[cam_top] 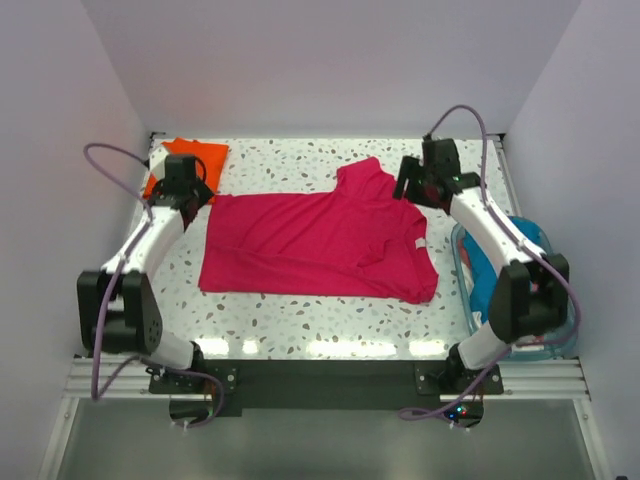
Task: Fold and stack the t-shirts
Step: Fold the tshirt
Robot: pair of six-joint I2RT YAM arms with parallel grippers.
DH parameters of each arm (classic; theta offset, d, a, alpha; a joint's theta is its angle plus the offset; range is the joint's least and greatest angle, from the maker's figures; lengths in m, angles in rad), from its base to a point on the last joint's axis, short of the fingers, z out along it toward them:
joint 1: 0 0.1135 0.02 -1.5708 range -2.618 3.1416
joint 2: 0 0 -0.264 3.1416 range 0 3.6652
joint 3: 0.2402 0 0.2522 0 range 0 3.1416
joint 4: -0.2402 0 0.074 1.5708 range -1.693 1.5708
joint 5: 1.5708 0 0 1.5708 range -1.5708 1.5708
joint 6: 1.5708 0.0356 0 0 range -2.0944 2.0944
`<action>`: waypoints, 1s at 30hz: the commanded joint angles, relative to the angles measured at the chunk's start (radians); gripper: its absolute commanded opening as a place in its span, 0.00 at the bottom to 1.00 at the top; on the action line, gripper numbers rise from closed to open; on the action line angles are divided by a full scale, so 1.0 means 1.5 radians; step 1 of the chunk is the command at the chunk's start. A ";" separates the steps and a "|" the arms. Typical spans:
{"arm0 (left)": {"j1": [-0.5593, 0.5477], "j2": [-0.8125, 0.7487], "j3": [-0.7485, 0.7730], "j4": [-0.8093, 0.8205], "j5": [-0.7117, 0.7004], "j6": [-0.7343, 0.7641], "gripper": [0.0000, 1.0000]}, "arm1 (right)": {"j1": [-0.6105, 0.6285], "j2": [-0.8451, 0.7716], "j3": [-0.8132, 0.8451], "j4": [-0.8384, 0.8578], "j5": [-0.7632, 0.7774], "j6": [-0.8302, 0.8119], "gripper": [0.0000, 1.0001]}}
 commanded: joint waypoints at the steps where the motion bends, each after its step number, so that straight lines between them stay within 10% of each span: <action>1: -0.015 0.140 0.111 0.044 -0.010 0.069 0.47 | 0.002 0.098 0.130 0.067 0.004 -0.057 0.67; 19: -0.028 0.462 0.362 0.011 0.007 0.038 0.38 | 0.001 0.537 0.578 0.057 0.034 -0.158 0.67; 30: -0.028 0.445 0.299 0.017 0.010 0.009 0.37 | -0.001 0.590 0.572 0.068 0.033 -0.166 0.68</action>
